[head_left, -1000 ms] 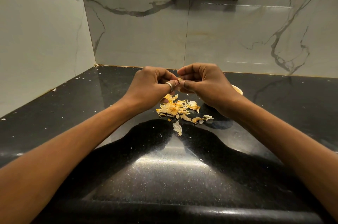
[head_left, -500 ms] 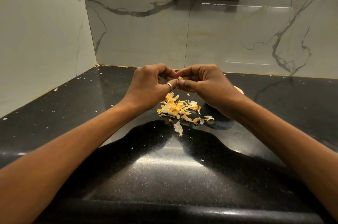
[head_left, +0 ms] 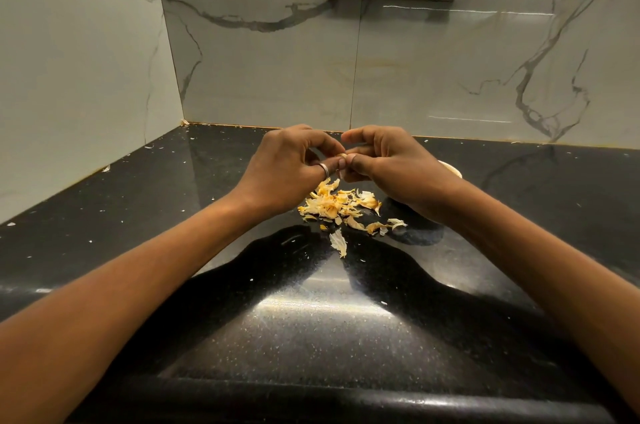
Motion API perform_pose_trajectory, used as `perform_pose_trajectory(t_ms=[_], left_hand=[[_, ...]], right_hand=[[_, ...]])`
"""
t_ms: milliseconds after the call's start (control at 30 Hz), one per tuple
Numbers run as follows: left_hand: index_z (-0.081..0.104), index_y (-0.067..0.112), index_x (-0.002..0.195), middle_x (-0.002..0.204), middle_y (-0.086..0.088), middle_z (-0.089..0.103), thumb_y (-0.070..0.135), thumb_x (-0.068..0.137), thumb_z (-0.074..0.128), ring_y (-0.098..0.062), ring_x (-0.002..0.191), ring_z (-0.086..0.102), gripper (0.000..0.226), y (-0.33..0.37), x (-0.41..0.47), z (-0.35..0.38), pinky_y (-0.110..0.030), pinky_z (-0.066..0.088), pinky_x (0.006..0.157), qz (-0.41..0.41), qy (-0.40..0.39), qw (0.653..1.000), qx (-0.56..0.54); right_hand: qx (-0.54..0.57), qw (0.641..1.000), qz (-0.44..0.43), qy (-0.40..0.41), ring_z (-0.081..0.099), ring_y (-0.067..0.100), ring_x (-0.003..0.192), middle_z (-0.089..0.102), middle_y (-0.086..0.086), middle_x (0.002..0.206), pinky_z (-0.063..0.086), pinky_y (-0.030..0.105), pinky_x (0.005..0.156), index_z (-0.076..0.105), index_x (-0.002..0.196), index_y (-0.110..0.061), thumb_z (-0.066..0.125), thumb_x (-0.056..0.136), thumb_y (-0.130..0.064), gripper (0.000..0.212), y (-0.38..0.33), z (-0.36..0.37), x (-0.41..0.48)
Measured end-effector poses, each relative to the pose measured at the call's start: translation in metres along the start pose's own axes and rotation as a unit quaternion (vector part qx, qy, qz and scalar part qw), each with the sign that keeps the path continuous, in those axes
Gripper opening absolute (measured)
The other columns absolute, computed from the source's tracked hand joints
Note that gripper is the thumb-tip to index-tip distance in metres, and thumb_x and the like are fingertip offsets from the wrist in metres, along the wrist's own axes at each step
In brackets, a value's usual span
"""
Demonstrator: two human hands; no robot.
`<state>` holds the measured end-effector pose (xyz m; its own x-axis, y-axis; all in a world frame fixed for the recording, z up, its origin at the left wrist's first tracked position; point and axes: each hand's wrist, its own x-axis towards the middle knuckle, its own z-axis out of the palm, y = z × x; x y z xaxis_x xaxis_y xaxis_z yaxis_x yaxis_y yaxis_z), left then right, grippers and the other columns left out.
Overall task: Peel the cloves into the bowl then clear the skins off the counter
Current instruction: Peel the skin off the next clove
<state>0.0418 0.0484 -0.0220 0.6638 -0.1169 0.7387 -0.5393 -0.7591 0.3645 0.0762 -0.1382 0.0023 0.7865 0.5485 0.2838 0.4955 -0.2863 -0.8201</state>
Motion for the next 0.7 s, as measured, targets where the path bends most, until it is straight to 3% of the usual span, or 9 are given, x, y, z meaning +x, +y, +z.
perform_pose_trajectory(t_ms=[200, 467, 600, 700], left_hand=[[0.076, 0.016, 0.102, 0.085, 0.004, 0.073, 0.028, 0.089, 0.075, -0.007, 0.074, 0.068, 0.018, 0.0012, 0.0010, -0.0024, -0.039, 0.060, 0.071, -0.002, 0.004, 1.000, 0.000], [0.078, 0.017, 0.096, 0.080, 0.003, 0.073, 0.036, 0.086, 0.068, -0.010, 0.070, 0.065, 0.024, 0.0019, -0.0008, -0.0002, -0.040, 0.057, 0.064, 0.009, -0.007, 0.999, 0.038], [0.079, 0.016, 0.093, 0.078, 0.002, 0.072, 0.039, 0.086, 0.064, -0.010, 0.067, 0.064, 0.028, 0.0060, -0.0011, -0.0004, -0.038, 0.057, 0.062, 0.034, -0.004, 0.997, 0.068], [0.079, 0.015, 0.091, 0.077, 0.002, 0.072, 0.039, 0.086, 0.065, -0.010, 0.066, 0.063, 0.028, 0.0046, 0.0001, -0.0016, -0.037, 0.056, 0.060, 0.039, 0.002, 0.996, 0.074]], right_hand=[[-0.072, 0.996, -0.050, 0.003, 0.073, 0.017, 0.093, 0.075, 0.005, 0.101, 0.060, 0.036, 0.089, 0.068, 0.120, -0.009, 0.067, 0.093, -0.008, 0.026, 0.0003, 0.0002, -0.0015], [-0.181, 0.980, -0.079, 0.031, 0.073, 0.013, 0.084, 0.075, 0.002, 0.092, 0.061, 0.040, 0.080, 0.072, 0.113, -0.012, 0.067, 0.094, -0.010, 0.019, 0.0005, 0.0053, -0.0029], [-0.176, 0.983, -0.046, 0.030, 0.071, 0.020, 0.084, 0.074, 0.004, 0.087, 0.060, 0.045, 0.078, 0.072, 0.106, -0.013, 0.065, 0.093, -0.010, 0.015, 0.0000, 0.0075, -0.0022], [-0.114, 0.993, 0.014, -0.002, 0.072, 0.019, 0.082, 0.074, 0.007, 0.088, 0.062, 0.038, 0.074, 0.069, 0.104, -0.012, 0.063, 0.097, -0.014, 0.010, 0.0001, 0.0064, -0.0025]])
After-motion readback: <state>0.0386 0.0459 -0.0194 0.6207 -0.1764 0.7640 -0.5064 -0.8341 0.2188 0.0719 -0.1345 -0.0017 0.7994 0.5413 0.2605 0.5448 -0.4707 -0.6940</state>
